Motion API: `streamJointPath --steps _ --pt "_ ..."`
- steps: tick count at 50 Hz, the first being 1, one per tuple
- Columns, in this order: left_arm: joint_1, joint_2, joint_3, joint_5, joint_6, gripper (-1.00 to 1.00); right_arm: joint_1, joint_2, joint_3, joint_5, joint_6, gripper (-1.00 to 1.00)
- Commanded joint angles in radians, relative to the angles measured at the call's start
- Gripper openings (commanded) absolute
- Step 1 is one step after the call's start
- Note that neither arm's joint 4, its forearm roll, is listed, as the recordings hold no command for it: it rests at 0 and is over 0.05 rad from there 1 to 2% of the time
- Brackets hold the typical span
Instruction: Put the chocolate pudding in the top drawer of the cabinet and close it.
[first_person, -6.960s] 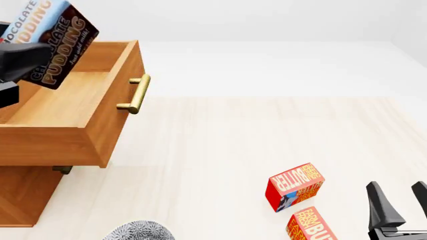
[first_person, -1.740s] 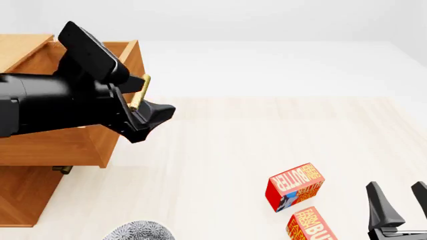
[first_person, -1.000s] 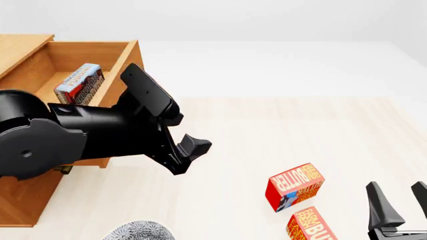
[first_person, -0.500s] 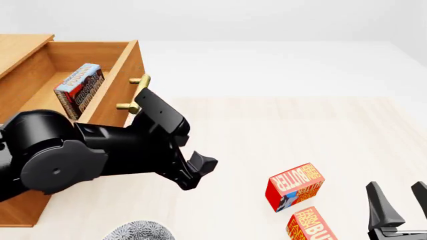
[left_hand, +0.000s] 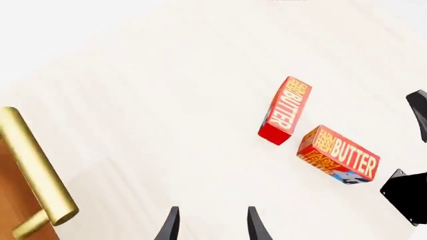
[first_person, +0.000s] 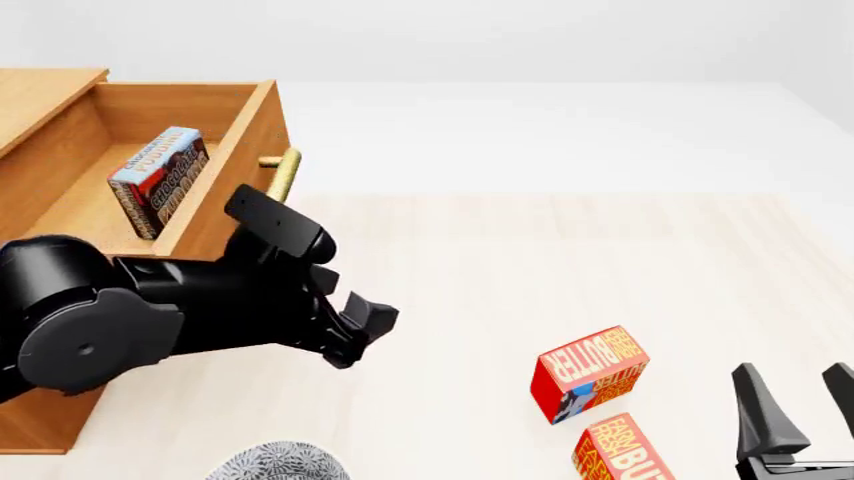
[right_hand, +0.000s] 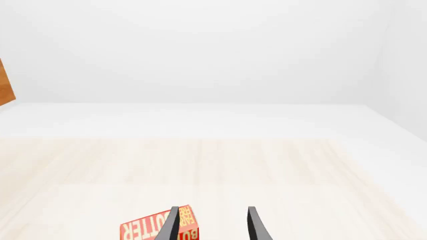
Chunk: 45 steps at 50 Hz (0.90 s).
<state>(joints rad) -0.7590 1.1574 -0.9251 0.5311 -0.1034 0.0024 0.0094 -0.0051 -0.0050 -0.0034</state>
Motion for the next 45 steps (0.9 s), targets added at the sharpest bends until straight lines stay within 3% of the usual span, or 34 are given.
streamJointPath --steps 1,15,17,45 --pt "0.034 0.009 0.026 -0.023 -0.041 1.00 0.000 0.000 0.000 0.000 0.001 1.00" --pt "0.086 0.011 0.068 -0.062 -0.086 1.00 0.000 0.000 0.000 0.000 0.000 1.00" --pt "0.107 0.003 0.064 -0.051 -0.057 1.00 0.000 0.000 0.000 0.000 0.000 1.00" --pt "0.158 0.040 0.096 -0.100 -0.077 1.00 0.000 0.000 0.000 0.000 0.000 1.00"
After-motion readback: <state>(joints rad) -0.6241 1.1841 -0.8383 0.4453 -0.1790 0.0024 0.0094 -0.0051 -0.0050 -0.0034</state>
